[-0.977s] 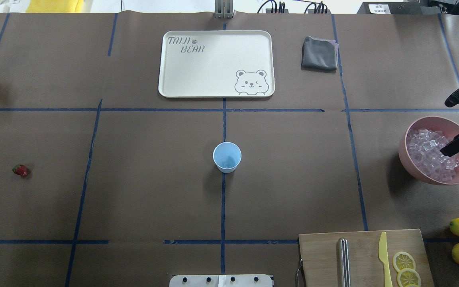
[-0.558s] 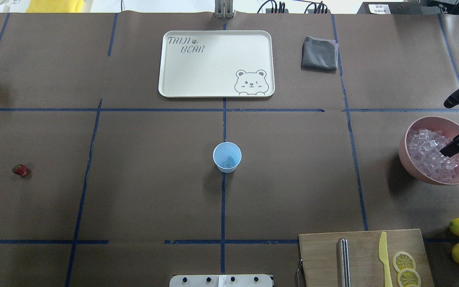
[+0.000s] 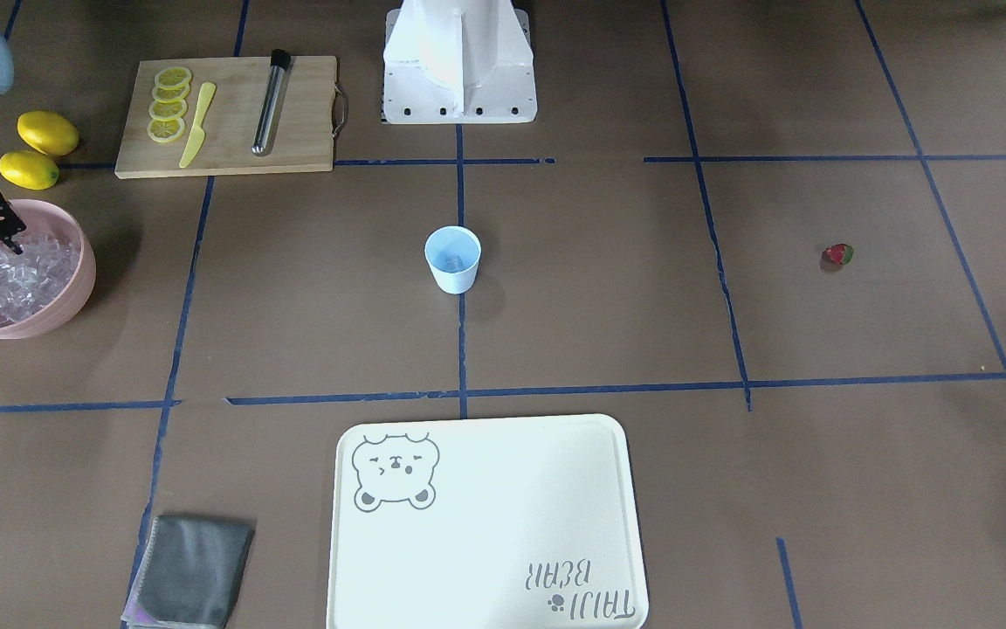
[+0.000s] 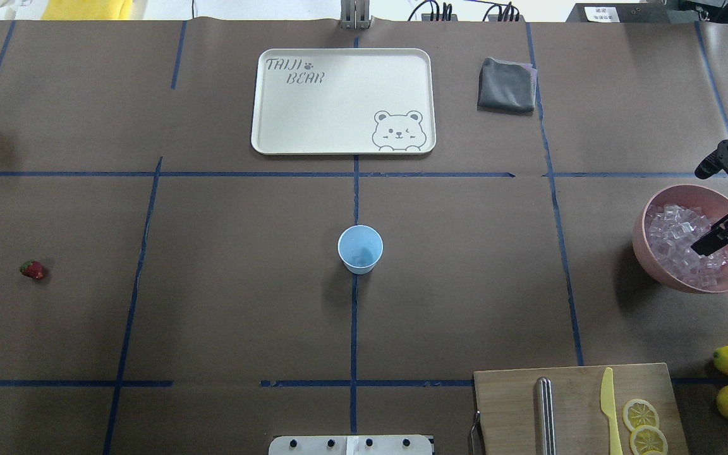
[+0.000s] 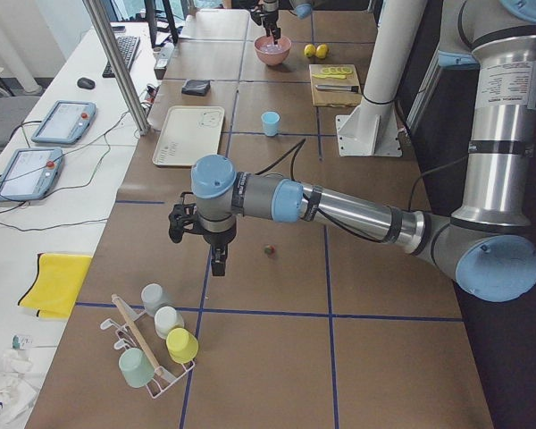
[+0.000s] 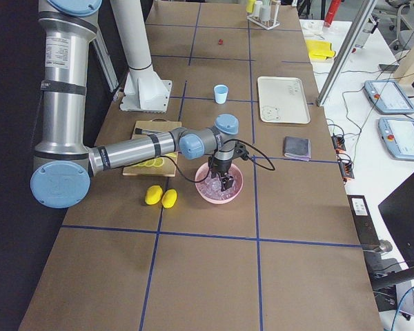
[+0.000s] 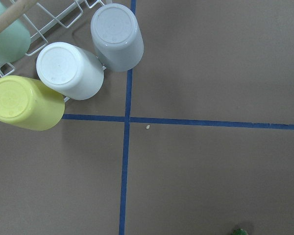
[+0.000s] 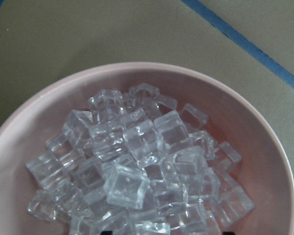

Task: Put ice and strawberries in cup
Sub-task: 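Grasp another ice cube with the right gripper and lift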

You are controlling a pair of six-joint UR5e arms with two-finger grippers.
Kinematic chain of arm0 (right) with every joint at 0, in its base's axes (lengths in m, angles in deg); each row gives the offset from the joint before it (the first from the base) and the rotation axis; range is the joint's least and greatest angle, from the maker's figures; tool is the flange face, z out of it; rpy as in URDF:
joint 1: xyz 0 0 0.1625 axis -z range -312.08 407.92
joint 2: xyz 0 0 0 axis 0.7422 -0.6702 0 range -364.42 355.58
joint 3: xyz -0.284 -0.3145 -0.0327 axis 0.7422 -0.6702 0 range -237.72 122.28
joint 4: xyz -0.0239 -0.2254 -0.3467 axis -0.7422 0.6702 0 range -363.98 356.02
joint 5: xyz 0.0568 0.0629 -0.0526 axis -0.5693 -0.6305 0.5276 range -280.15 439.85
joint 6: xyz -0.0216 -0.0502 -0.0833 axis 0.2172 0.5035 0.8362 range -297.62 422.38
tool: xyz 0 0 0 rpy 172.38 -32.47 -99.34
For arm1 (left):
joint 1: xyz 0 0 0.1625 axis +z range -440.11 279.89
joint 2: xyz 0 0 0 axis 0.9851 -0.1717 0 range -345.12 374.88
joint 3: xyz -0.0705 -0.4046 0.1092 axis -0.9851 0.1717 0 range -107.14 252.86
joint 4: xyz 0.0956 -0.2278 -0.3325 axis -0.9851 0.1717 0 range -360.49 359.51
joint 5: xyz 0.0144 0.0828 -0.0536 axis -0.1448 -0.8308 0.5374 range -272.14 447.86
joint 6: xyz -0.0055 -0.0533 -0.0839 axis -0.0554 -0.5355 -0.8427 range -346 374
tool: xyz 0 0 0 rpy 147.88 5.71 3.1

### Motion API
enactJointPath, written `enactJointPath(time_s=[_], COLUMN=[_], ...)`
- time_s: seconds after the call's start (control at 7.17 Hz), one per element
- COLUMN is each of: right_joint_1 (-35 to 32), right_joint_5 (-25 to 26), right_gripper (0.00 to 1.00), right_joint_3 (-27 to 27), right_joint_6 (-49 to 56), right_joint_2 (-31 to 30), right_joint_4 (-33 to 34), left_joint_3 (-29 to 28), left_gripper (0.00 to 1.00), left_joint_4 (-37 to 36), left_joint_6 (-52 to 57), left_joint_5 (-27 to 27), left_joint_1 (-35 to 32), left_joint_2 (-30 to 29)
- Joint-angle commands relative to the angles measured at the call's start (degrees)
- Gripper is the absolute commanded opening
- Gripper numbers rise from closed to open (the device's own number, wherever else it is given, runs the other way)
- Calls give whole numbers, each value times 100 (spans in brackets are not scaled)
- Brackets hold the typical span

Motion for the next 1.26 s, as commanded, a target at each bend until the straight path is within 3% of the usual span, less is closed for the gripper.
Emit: enactJointPath(time_s=[0.0,0.56,0.84,1.12], right_joint_1=[21,30,30,30], right_joint_5=[-92,-92,-92,-92], right_gripper=[74,70,63,49], right_joint_3=[-34,-96,-96,-96], right_joint_6=[9,26,26,26], right_joint_2=[0,-17,-17,-17], right_joint_4=[-3,32,41,41], left_joint_3=[1,1,-8,-8], left_gripper=[100,100,100,100], left_joint_4=[0,0,0,0], left_joint_6=[0,0,0,0], left_joint_5=[1,1,1,1], left_joint_1=[0,0,0,0], left_joint_2=[0,-9,-9,-9])
